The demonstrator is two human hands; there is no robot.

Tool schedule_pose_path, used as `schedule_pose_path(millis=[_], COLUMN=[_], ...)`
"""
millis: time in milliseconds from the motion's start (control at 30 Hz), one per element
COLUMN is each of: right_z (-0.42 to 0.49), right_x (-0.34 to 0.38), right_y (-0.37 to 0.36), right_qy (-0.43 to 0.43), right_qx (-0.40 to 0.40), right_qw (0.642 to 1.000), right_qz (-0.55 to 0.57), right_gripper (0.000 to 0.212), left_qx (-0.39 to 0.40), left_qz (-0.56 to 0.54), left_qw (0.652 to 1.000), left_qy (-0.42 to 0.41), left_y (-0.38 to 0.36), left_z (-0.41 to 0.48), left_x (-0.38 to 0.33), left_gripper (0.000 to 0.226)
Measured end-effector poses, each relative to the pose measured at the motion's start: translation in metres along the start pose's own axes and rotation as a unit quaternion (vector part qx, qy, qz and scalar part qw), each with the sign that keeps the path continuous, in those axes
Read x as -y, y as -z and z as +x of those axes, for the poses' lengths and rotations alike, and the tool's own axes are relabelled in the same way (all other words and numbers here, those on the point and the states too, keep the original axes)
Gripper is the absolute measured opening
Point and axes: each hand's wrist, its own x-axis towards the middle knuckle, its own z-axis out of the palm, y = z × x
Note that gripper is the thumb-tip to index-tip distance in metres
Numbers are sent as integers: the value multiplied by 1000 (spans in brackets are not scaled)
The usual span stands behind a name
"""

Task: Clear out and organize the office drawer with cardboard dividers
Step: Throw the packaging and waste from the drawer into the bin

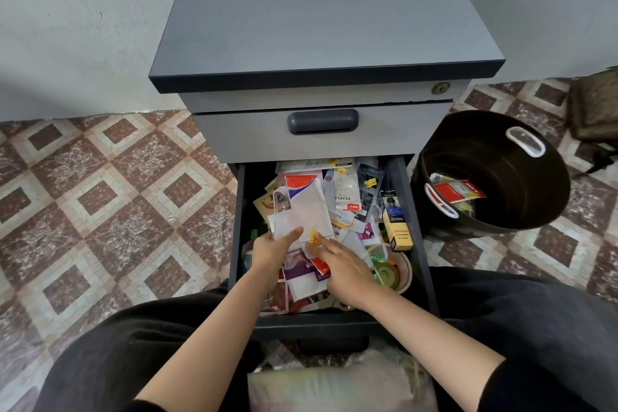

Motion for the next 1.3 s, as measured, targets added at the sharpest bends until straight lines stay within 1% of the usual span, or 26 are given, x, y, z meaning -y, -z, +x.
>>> schedule_pose_path(millis=[267, 300, 400, 533, 600, 667, 733, 800, 867, 933, 1033, 1100, 1233, 1300], right_z=[-5, -6, -6, -3, 0, 4, 6, 9, 11, 13, 13, 7, -11, -18], right_x=[2, 2, 1, -5, -7, -9, -9, -7, -3, 1, 3, 7, 8, 5], right_y=[9, 9, 10, 6, 3, 4, 10, 20, 29, 34, 33, 33, 40, 46], right_qy=[12, 13, 19, 15, 7, -8, -26, -42, -55, -76, -123, -138, -132, -128], right_qx=[4, 5, 12, 8, -12, -70, -135, -159, -149, -121, -62, -40, -44, -58], right_qw=[1000, 1000, 999, 996, 992, 982, 963, 944, 929, 912, 877, 862, 844, 846], right_qz=[16, 21, 40, 86, 125, 178, 232, 286, 333, 385, 460, 487, 518, 514], right_gripper=[78, 76, 71, 74, 70, 62, 50, 44, 46, 47, 41, 39, 32, 33], left_qx=[-25, -28, -28, -21, -16, -8, 7, 25, 46, 71, 119, 140, 159, 170], left_qz=[-1, -3, -4, -7, -7, -13, -20, -22, -22, -20, -17, -29, -45, -50], left_qw=[1000, 1000, 999, 999, 999, 1000, 1000, 999, 999, 997, 993, 990, 986, 984], left_qy=[4, 6, 15, 26, 27, 23, 18, 11, 5, 2, -1, -4, -5, -12], left_y=[-6, -5, -3, -5, -4, -2, 2, 7, 13, 18, 19, 17, 9, 1], left_z=[3, 5, 8, 11, 11, 11, 8, 5, -1, -9, -21, -31, -50, -59], left_x=[-3, -3, -2, 1, 2, 2, 1, -1, -2, -2, -2, -2, -7, -12], left_gripper=[57, 54, 35, 32, 31, 28, 26, 22, 19, 18, 25, 22, 31, 26])
